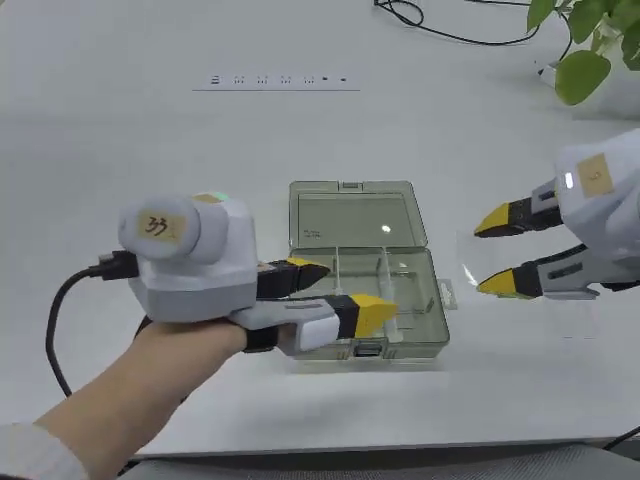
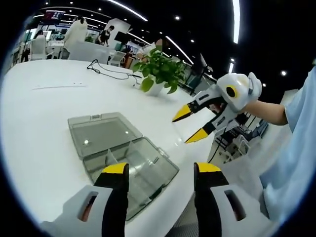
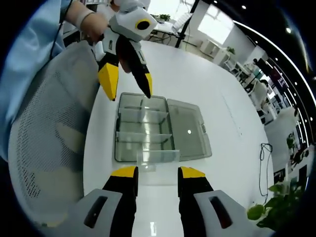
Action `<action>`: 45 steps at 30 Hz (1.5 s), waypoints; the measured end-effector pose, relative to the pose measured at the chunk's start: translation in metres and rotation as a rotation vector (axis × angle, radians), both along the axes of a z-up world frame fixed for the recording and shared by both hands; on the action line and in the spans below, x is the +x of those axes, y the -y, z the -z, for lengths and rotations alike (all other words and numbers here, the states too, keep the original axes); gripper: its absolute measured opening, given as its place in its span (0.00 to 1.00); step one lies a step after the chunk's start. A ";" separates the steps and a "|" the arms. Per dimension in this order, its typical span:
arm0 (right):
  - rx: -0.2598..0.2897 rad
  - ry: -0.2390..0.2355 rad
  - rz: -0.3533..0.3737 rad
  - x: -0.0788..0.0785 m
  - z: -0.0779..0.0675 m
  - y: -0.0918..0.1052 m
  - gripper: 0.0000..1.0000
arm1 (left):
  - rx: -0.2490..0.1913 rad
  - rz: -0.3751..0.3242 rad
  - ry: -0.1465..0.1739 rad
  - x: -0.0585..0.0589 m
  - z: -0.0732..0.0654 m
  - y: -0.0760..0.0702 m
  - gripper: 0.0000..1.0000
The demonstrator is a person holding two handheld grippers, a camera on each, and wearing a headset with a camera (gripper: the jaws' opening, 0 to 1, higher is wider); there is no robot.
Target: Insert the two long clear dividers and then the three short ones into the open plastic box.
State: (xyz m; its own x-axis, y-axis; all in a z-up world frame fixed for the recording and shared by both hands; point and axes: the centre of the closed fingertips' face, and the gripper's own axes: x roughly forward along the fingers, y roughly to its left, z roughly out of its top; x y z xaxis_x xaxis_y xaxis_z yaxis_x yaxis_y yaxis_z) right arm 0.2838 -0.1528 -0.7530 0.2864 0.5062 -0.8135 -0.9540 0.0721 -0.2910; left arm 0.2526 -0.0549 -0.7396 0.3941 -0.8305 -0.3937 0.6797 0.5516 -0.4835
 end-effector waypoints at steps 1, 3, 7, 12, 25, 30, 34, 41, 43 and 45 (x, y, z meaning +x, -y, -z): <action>0.001 0.017 -0.013 -0.001 -0.004 -0.005 0.32 | -0.006 -0.002 -0.009 0.000 -0.001 0.002 0.51; 0.005 0.031 -0.032 -0.005 -0.012 -0.014 0.32 | -0.030 -0.001 -0.023 0.001 -0.003 0.008 0.50; 0.014 0.068 -0.079 -0.009 -0.022 -0.029 0.32 | -0.097 -0.014 -0.073 0.003 -0.010 0.018 0.46; 0.027 0.086 -0.111 -0.018 -0.032 -0.045 0.32 | -0.161 -0.037 -0.119 0.007 -0.017 0.026 0.37; 0.013 0.125 -0.181 -0.030 -0.042 -0.064 0.32 | -0.208 -0.019 -0.135 0.004 -0.024 0.035 0.12; -0.012 0.158 -0.204 -0.031 -0.041 -0.065 0.32 | -0.219 -0.018 -0.146 0.002 -0.025 0.037 0.06; -0.035 0.184 -0.224 -0.032 -0.041 -0.065 0.32 | -0.233 -0.015 -0.151 -0.001 -0.025 0.039 0.01; -0.048 0.211 -0.251 -0.035 -0.042 -0.065 0.33 | -0.286 -0.030 -0.201 -0.006 -0.027 0.040 0.00; -0.050 0.229 -0.266 -0.035 -0.044 -0.065 0.33 | -0.303 -0.035 -0.212 -0.007 -0.028 0.039 0.00; -0.055 0.251 -0.282 -0.035 -0.045 -0.066 0.33 | -0.313 -0.040 -0.219 -0.006 -0.027 0.037 0.00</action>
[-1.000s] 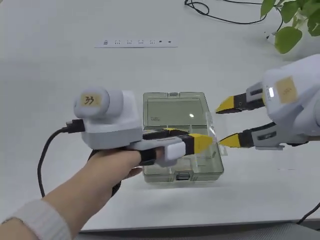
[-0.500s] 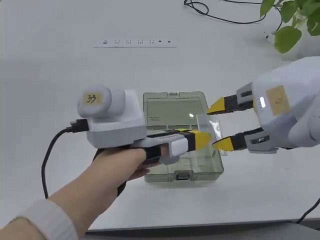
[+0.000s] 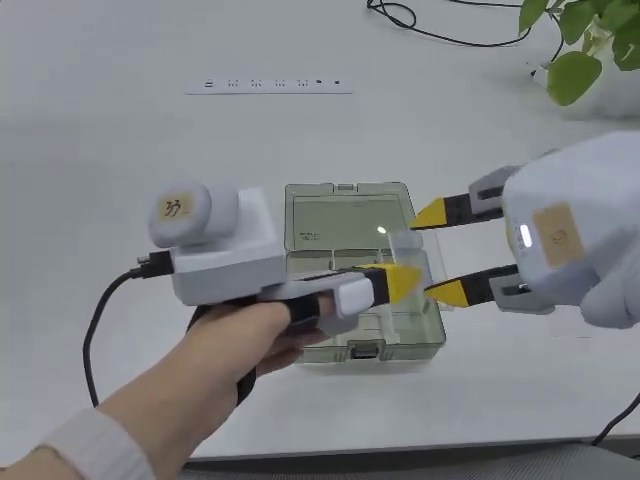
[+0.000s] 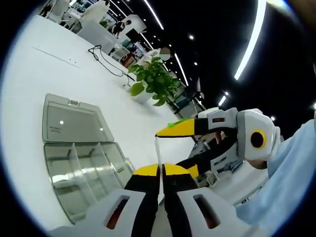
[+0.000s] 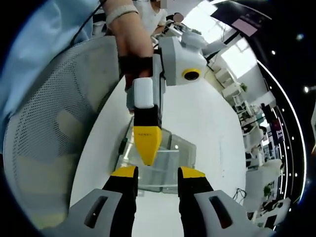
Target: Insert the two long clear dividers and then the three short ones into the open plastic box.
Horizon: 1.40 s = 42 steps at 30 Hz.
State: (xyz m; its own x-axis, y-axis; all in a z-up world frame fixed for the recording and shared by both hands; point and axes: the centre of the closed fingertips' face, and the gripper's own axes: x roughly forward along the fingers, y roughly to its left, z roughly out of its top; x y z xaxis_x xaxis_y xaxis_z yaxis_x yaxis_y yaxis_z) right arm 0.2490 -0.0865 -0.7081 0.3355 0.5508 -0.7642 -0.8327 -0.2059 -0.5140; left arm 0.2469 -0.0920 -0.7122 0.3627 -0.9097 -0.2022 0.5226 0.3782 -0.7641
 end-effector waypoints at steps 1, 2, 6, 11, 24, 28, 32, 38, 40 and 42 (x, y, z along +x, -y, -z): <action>-0.001 0.002 0.000 0.000 0.000 0.000 0.33 | -0.006 -0.003 -0.007 0.000 0.000 0.000 0.00; -0.004 0.024 -0.015 0.000 -0.001 -0.001 0.33 | -0.012 -0.007 -0.015 0.000 -0.001 0.000 0.00; -0.007 0.073 -0.045 -0.001 -0.005 -0.002 0.33 | -0.055 -0.023 -0.053 0.000 -0.003 -0.002 0.00; -0.005 0.097 -0.054 -0.001 -0.007 -0.002 0.33 | -0.078 -0.025 -0.074 -0.002 -0.005 -0.001 0.00; 0.081 -0.013 -0.007 -0.001 -0.014 -0.007 0.42 | -0.063 -0.019 -0.049 -0.001 -0.005 -0.003 0.00; 0.132 -0.102 0.038 0.001 -0.020 -0.007 0.42 | 0.005 0.025 0.021 -0.005 0.001 -0.008 0.00; 0.153 -0.223 0.076 0.003 -0.021 -0.001 0.36 | 0.070 0.087 0.119 -0.010 0.005 -0.011 0.00; 0.149 -0.381 0.100 -0.006 -0.025 -0.001 0.29 | 0.140 0.185 0.255 -0.021 0.007 -0.012 0.00; 0.141 -0.424 0.102 -0.010 -0.025 -0.002 0.25 | 0.158 0.229 0.303 -0.026 0.007 -0.011 0.00; 0.119 -0.470 0.090 -0.012 -0.022 0.000 0.23 | 0.175 0.255 0.343 -0.029 0.006 -0.009 0.00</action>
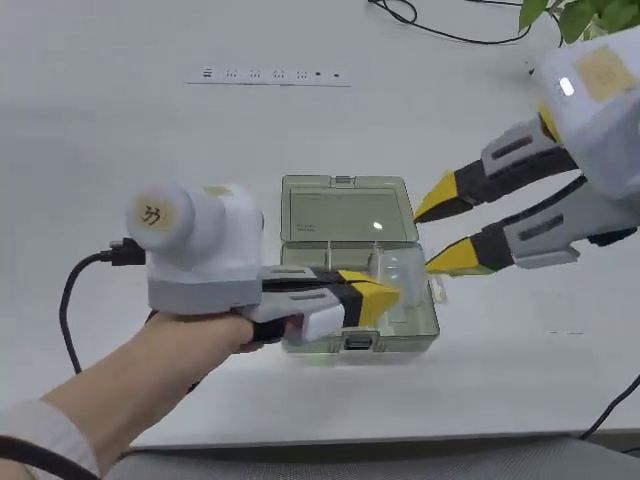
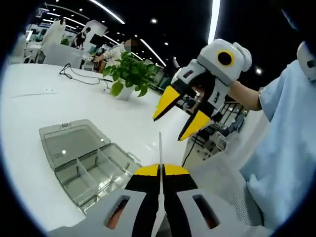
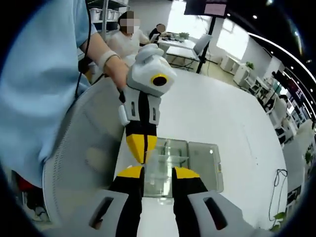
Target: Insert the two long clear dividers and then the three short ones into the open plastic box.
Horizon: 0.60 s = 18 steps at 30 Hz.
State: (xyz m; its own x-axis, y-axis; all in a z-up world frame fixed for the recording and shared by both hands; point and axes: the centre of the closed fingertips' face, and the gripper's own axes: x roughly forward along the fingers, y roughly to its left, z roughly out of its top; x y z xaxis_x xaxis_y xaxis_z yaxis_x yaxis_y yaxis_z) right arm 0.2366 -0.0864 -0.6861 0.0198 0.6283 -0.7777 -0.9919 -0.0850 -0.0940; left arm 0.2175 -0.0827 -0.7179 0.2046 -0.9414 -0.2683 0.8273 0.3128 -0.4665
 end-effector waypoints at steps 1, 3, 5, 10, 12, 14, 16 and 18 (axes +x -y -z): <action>-0.007 -0.009 -0.006 -0.002 0.001 0.000 0.21 | 0.022 0.034 0.035 -0.004 0.001 0.001 0.00; -0.034 -0.048 -0.027 -0.008 0.004 0.000 0.19 | 0.041 0.066 0.069 -0.007 0.001 0.002 0.00; -0.051 -0.056 -0.044 -0.011 0.006 -0.001 0.17 | 0.073 0.101 0.112 -0.012 0.003 0.003 0.00; -0.106 -0.112 -0.094 -0.025 0.010 0.000 0.13 | 0.116 0.148 0.162 -0.018 0.007 0.005 0.00; -0.122 -0.115 -0.112 -0.027 0.011 0.000 0.11 | 0.129 0.170 0.187 -0.020 0.008 0.005 0.00; -0.137 -0.137 -0.126 -0.031 0.013 0.001 0.09 | 0.136 0.184 0.202 -0.022 0.008 0.005 0.00; -0.151 -0.155 -0.139 -0.033 0.016 0.002 0.09 | 0.156 0.204 0.227 -0.024 0.010 0.004 0.00; -0.160 -0.168 -0.150 -0.037 0.017 0.001 0.09 | 0.157 0.214 0.244 -0.025 0.009 0.004 0.00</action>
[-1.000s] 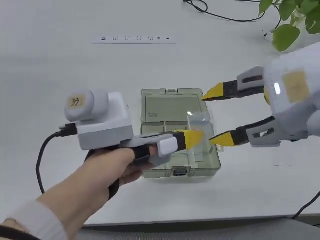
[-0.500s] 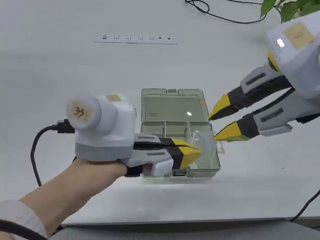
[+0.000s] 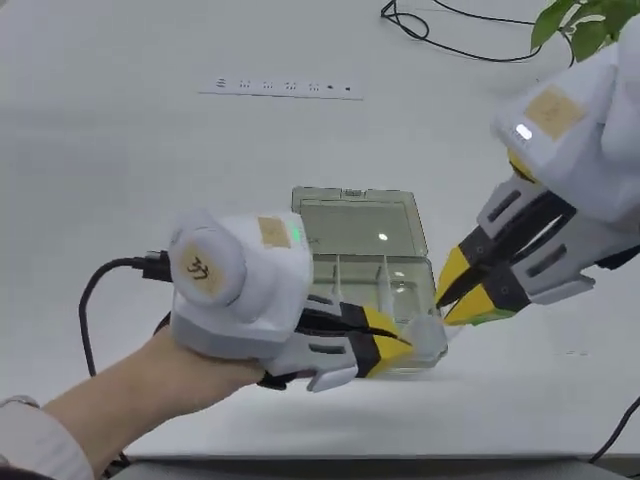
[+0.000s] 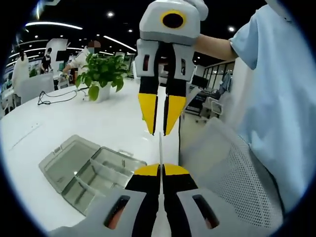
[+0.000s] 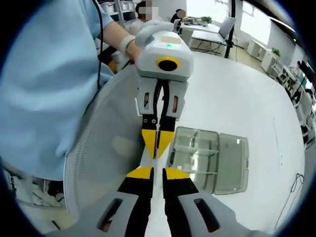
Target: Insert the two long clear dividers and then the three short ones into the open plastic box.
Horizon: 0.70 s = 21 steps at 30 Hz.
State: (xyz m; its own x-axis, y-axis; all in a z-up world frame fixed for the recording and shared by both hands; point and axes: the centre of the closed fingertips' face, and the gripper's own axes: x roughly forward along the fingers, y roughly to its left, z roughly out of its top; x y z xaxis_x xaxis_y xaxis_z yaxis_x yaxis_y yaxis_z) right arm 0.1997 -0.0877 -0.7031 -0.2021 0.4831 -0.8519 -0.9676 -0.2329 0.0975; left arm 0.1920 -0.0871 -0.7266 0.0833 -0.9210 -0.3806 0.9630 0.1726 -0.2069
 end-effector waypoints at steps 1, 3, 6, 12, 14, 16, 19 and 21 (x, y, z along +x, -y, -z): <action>-0.008 -0.007 -0.007 -0.001 0.001 0.001 0.08 | -0.004 -0.002 -0.001 0.000 -0.001 0.000 0.00; -0.016 -0.016 -0.009 -0.002 0.003 0.000 0.07 | -0.010 -0.002 0.010 0.001 -0.002 0.000 0.00; -0.022 -0.023 -0.014 -0.003 0.003 0.000 0.04 | -0.014 0.000 0.017 0.001 -0.004 -0.001 0.00; -0.025 -0.023 -0.018 -0.002 0.002 -0.001 0.03 | -0.017 -0.005 0.016 0.001 -0.004 -0.003 0.00; -0.025 -0.020 -0.021 -0.003 0.003 -0.001 0.03 | -0.017 -0.005 0.014 0.001 -0.003 -0.003 0.00; -0.033 -0.030 -0.017 -0.004 0.004 -0.002 0.03 | -0.015 -0.003 0.010 0.000 -0.002 -0.003 0.00; -0.038 -0.024 -0.013 -0.003 0.005 -0.003 0.03 | -0.011 -0.008 0.010 0.000 -0.001 -0.004 0.00; -0.042 -0.030 -0.008 -0.004 0.006 -0.003 0.03 | -0.012 -0.012 0.006 0.000 0.000 -0.005 0.00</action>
State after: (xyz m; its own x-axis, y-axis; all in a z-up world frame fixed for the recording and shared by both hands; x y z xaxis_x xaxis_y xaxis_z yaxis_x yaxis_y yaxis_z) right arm 0.1961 -0.0845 -0.7089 -0.2319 0.4455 -0.8647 -0.9622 -0.2355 0.1367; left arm 0.1925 -0.0825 -0.7268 0.0963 -0.9243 -0.3692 0.9622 0.1814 -0.2032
